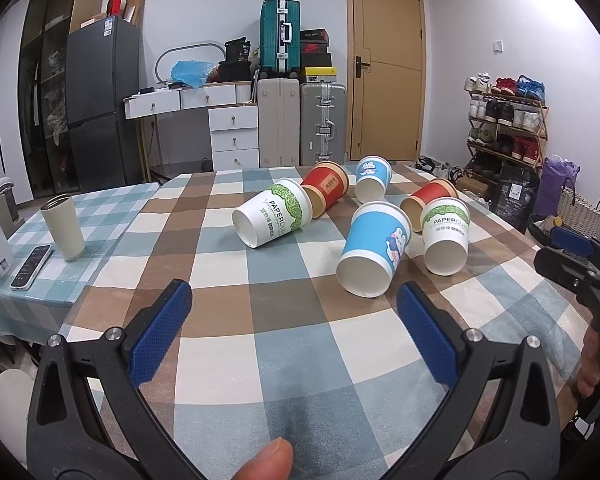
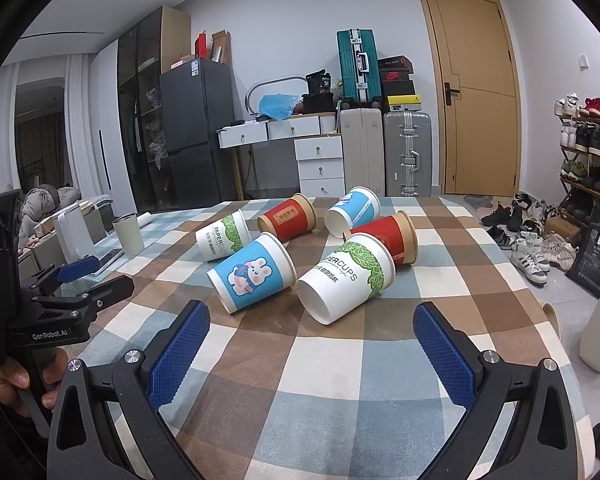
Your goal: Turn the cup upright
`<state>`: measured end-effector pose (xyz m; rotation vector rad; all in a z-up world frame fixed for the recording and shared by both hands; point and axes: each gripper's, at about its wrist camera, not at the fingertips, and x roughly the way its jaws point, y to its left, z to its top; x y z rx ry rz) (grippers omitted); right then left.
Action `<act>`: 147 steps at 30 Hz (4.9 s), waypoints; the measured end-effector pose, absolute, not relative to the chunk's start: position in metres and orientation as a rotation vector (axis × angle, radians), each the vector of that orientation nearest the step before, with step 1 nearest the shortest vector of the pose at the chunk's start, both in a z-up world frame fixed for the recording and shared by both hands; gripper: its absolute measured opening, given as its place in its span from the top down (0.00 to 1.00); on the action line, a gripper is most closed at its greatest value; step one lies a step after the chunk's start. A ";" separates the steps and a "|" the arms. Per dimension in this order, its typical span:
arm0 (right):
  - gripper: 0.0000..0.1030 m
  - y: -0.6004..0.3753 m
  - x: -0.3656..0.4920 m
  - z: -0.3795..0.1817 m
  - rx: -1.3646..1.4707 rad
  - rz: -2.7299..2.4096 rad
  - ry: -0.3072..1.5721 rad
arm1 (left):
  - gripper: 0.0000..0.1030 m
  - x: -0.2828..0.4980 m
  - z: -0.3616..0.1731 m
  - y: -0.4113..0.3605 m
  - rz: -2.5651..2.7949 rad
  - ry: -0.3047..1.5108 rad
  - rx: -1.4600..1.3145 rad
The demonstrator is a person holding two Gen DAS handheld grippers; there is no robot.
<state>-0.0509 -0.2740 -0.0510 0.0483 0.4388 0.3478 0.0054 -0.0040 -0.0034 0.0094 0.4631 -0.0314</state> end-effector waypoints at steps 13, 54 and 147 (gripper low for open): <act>0.00 -0.274 -0.050 -0.051 0.050 0.350 0.441 | 0.01 0.008 -0.004 -0.007 -0.022 0.470 0.007; 0.00 -0.282 -0.014 -0.061 0.083 0.326 0.662 | 0.08 0.127 -0.024 -0.069 -0.187 0.686 0.096; 0.16 -0.204 0.032 -0.105 0.537 0.587 1.226 | 0.01 -0.021 -0.024 0.036 -0.006 0.702 -0.146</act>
